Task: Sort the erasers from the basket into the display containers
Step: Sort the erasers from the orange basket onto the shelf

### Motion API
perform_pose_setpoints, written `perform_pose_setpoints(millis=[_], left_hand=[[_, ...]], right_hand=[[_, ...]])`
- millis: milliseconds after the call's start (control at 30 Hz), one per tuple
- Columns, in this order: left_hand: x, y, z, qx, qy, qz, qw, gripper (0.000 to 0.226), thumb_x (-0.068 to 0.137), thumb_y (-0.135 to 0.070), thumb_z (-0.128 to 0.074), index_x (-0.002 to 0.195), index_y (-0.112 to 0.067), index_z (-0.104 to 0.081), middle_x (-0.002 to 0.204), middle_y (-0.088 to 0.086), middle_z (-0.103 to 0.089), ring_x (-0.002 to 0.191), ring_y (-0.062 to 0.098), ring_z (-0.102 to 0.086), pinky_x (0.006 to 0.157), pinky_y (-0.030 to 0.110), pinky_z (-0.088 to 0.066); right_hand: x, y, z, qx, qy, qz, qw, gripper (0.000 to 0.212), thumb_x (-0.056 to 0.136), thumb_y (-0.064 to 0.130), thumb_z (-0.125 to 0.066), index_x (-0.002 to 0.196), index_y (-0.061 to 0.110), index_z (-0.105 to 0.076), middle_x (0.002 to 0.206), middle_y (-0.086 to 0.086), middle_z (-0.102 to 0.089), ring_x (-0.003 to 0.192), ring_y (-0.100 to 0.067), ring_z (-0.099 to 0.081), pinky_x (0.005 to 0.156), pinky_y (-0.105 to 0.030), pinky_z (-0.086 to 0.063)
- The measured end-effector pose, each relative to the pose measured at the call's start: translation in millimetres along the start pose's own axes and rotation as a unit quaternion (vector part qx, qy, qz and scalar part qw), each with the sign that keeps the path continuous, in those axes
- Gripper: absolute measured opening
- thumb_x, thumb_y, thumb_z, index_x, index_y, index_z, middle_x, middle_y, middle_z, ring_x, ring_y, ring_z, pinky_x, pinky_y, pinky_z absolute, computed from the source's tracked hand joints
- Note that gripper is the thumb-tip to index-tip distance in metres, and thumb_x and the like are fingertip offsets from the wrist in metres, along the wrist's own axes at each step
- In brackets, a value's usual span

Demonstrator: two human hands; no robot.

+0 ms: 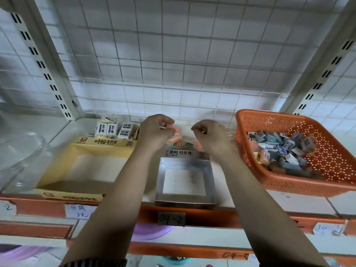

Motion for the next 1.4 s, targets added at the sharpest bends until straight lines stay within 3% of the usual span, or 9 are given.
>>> perform_pose_setpoints(millis=[267,433,533,700,900,1000,1100,1233,1400], left_hand=[[14.7,0.4,-27.5,0.242,0.098,-0.037,0.965,0.029,0.083,-0.018,-0.073,0.111,-0.019,-0.067,0.103,-0.004,-0.067,0.092,0.012,-0.060,0.076,0.023,-0.043],[17.4,-44.8,-55.1,0.198,0.090,-0.143,0.966,0.020,0.085,-0.018,-0.071,0.104,-0.018,-0.070,0.099,-0.004,-0.067,0.093,0.014,-0.061,0.086,0.028,-0.048],[11.2,-79.5,-89.2,0.170,0.105,-0.215,0.956,0.016,0.086,-0.019,-0.070,0.101,-0.018,-0.070,0.099,-0.005,-0.068,0.090,0.012,-0.063,0.083,0.024,-0.047],[-8.4,-112.7,-148.7,0.126,0.140,-0.265,0.946,0.011,0.086,-0.017,-0.069,0.097,-0.018,-0.071,0.095,-0.006,-0.070,0.085,0.010,-0.065,0.079,0.025,-0.051],[-24.4,-109.6,-182.5,0.101,0.136,-0.279,0.945,0.009,0.086,-0.015,-0.070,0.094,-0.018,-0.070,0.096,-0.006,-0.070,0.087,0.008,-0.066,0.082,0.026,-0.052],[-25.5,-110.1,-186.2,0.098,0.126,-0.276,0.948,0.008,0.086,-0.014,-0.070,0.092,-0.019,-0.070,0.094,-0.008,-0.070,0.086,0.008,-0.066,0.081,0.026,-0.053],[-24.0,-110.9,-188.2,0.102,0.122,-0.270,0.950,0.008,0.086,-0.016,-0.069,0.093,-0.020,-0.071,0.095,-0.009,-0.071,0.086,0.007,-0.066,0.079,0.024,-0.052],[-21.4,-108.4,-189.4,0.099,0.114,-0.252,0.956,0.009,0.087,-0.018,-0.069,0.096,-0.021,-0.071,0.096,-0.010,-0.070,0.084,0.002,-0.065,0.073,0.009,-0.046],[-19.9,-105.1,-192.5,0.100,0.113,-0.244,0.958,0.012,0.088,-0.017,-0.068,0.099,-0.020,-0.071,0.097,-0.013,-0.068,0.083,-0.003,-0.061,0.071,0.006,-0.042]], right_hand=[[-19.7,4.7,76.6,0.057,-0.076,0.047,0.994,0.014,0.089,0.010,-0.061,0.090,0.020,-0.072,0.071,0.018,-0.061,0.059,0.010,-0.054,0.055,-0.004,-0.035],[-20.7,-31.7,132.2,0.044,-0.110,0.009,0.993,0.014,0.088,0.012,-0.061,0.093,0.019,-0.072,0.079,0.006,-0.070,0.071,-0.009,-0.063,0.064,-0.023,-0.048],[-17.3,-59.5,164.0,0.009,-0.106,-0.017,0.994,0.012,0.089,0.012,-0.062,0.089,0.021,-0.071,0.075,0.009,-0.067,0.069,-0.009,-0.062,0.062,-0.016,-0.048],[-10.7,-101.6,190.8,-0.130,-0.007,-0.053,0.990,0.014,0.088,0.016,-0.066,0.099,0.020,-0.073,0.090,0.007,-0.068,0.081,-0.004,-0.061,0.064,-0.007,-0.040],[-24.4,-123.2,174.0,-0.240,0.184,0.000,0.953,0.028,0.090,0.024,-0.065,0.117,0.018,-0.069,0.112,0.005,-0.069,0.095,-0.006,-0.061,0.069,-0.002,-0.036],[-24.8,-120.3,166.3,-0.250,0.176,0.029,0.952,0.032,0.089,0.022,-0.065,0.120,0.019,-0.067,0.117,0.000,-0.069,0.095,-0.010,-0.060,0.082,-0.017,-0.041],[-24.0,-121.5,159.9,-0.274,0.182,0.035,0.944,0.035,0.089,0.018,-0.064,0.124,0.019,-0.065,0.119,-0.002,-0.067,0.105,-0.016,-0.060,0.084,-0.017,-0.039],[-22.9,-125.4,155.8,-0.302,0.201,0.027,0.932,0.031,0.091,0.017,-0.060,0.122,0.020,-0.065,0.122,-0.002,-0.064,0.116,-0.021,-0.053,0.097,-0.026,-0.041],[-24.7,-124.2,158.7,-0.272,0.200,0.037,0.941,0.025,0.087,0.017,-0.066,0.112,0.016,-0.063,0.111,-0.003,-0.062,0.103,-0.020,-0.055,0.088,-0.030,-0.047]])
Point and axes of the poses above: each hand's wrist, its own x-axis towards the middle knuckle, its own z-axis out of the back of the hand, y = z × x, the point moved 1 cm from there along x, towards the middle knuckle
